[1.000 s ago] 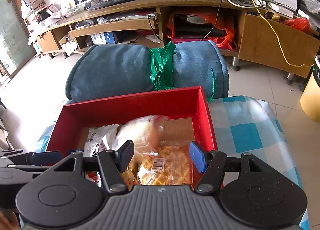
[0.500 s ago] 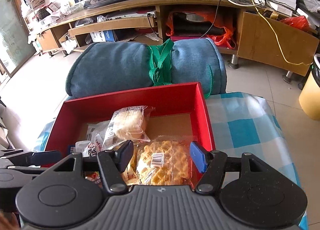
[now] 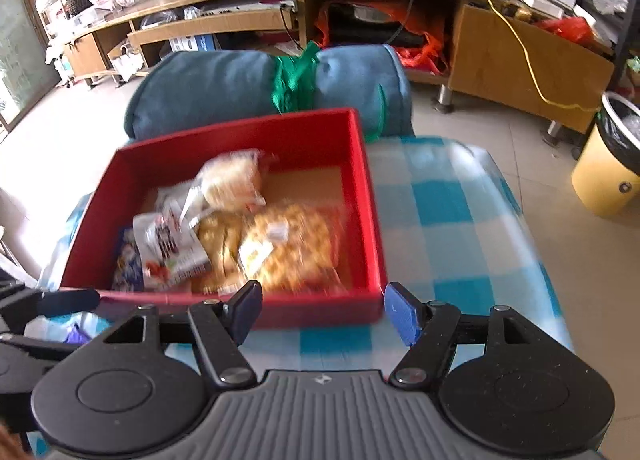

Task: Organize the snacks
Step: 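Withdraw both tools from the box toward the snacks on the table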

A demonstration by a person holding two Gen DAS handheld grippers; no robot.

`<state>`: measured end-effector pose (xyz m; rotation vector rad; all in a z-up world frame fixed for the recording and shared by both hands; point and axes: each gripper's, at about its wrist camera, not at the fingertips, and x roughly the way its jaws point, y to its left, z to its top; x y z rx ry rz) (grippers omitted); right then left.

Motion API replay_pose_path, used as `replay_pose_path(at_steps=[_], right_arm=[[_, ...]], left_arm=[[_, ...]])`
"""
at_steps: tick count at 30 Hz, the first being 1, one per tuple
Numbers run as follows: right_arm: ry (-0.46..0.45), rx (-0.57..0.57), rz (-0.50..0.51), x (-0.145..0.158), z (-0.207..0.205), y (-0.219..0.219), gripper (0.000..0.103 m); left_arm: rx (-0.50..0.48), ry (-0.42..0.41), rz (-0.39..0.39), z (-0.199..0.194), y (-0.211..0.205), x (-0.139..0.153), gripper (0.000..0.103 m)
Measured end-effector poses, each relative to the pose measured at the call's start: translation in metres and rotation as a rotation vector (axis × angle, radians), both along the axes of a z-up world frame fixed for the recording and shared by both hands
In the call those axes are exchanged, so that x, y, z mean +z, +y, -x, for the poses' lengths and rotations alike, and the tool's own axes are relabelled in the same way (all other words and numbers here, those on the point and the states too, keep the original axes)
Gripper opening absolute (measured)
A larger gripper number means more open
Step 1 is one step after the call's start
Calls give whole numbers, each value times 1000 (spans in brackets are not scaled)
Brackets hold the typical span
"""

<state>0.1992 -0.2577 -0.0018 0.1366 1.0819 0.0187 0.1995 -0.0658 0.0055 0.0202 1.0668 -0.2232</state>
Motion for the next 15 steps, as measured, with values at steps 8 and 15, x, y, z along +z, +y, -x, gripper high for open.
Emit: replay_pose_path(at_steps=[8, 15], right_arm=[[29, 20, 1, 0, 38, 0, 63], [28, 24, -28, 3, 63, -3, 63]], left_arm=[[-58, 75, 35, 42, -13, -17, 80], [-89, 179, 61, 74, -25, -42, 80]])
